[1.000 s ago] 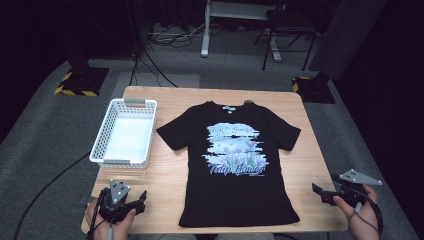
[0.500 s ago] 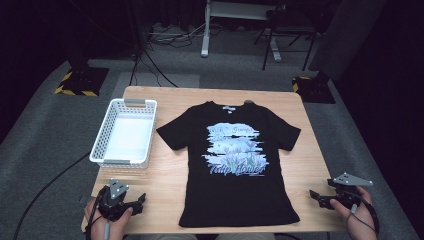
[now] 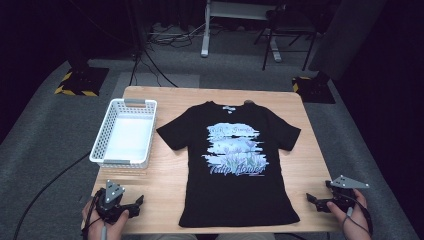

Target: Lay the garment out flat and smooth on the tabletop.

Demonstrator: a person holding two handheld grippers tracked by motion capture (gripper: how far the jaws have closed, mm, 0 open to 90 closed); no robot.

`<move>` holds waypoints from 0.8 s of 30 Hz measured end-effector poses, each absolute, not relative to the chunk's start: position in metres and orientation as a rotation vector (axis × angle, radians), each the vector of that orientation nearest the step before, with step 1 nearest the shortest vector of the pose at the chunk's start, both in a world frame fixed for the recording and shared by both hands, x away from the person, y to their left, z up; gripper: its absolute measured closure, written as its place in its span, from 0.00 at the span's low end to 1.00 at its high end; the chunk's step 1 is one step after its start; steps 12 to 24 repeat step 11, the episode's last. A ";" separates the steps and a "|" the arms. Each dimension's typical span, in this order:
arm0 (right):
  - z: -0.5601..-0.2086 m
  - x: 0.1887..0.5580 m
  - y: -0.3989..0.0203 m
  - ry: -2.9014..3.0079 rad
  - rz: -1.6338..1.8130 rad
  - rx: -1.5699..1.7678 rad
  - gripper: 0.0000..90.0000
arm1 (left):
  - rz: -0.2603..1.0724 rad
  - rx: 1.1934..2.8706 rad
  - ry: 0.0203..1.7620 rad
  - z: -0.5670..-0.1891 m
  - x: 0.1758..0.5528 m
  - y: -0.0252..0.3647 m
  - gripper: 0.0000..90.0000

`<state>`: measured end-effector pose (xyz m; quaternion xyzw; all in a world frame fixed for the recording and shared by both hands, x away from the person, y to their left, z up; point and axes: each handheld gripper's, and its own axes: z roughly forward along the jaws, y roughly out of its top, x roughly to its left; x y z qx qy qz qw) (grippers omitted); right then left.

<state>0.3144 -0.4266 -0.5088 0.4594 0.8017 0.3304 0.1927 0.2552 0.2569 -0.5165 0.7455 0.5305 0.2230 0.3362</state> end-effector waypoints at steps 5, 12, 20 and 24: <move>-0.509 0.314 -0.425 2.249 0.928 1.288 0.00 | 0.582 1.945 1.383 -0.517 0.255 0.257 0.10; -0.509 0.314 -0.425 2.251 0.930 1.286 0.00 | 0.582 1.944 1.383 -0.517 0.255 0.257 0.10; -0.509 0.314 -0.425 2.251 0.930 1.286 0.00 | 0.582 1.944 1.383 -0.517 0.255 0.257 0.10; -0.509 0.314 -0.425 2.251 0.930 1.286 0.00 | 0.582 1.944 1.383 -0.517 0.255 0.257 0.10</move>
